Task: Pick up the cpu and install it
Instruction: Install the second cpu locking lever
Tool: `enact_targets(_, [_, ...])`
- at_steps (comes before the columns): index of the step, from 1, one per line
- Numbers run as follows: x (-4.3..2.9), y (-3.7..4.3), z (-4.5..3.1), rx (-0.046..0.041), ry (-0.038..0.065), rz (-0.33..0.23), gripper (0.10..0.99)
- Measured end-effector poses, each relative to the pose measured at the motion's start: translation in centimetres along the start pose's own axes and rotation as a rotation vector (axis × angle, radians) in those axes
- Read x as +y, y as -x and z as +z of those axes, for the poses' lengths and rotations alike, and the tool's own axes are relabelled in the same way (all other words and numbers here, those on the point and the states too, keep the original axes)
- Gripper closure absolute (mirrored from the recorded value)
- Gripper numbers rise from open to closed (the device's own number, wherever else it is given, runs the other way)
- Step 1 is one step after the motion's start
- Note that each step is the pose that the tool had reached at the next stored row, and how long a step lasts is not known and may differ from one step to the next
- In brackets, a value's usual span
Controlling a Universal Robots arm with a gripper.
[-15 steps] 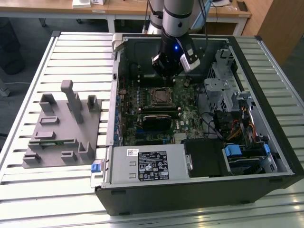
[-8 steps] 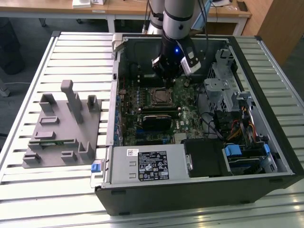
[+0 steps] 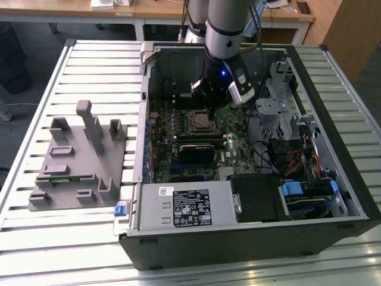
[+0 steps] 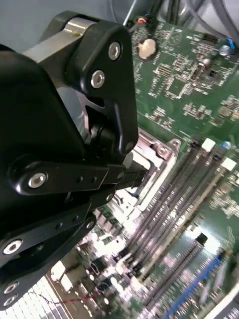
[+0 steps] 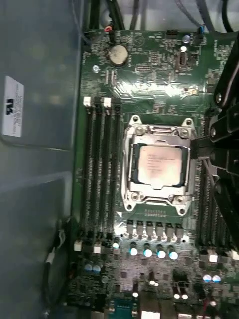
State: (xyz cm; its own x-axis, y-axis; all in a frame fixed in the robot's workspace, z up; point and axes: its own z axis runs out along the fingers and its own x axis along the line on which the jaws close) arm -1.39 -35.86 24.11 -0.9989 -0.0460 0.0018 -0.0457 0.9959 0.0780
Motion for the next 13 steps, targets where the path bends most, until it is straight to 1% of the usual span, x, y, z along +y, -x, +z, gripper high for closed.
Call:
enact_targets(2, [-0.11, 0.20, -0.01, 0.0092, 0.001, 0.001, 0.980])
enact_targets(4, [-0.26, 0.39, -0.02, 0.0233, 0.004, 0.002, 0.980])
enact_targets(5, [-0.37, 0.39, -0.02, 0.0264, 0.008, 0.002, 0.980])
enact_targets(8, [-0.93, 0.37, 0.00, 0.0269, 0.008, 0.002, 0.980])
enact_targets(10, [-1.18, 0.33, -0.01, 0.0268, 0.008, 0.002, 0.980])
enact_targets(12, [-1.25, -0.02, 0.02, 0.0268, 0.008, 0.002, 0.980])
enact_targets(13, [-1.24, -0.40, 0.05, 0.0267, 0.008, 0.002, 0.980])
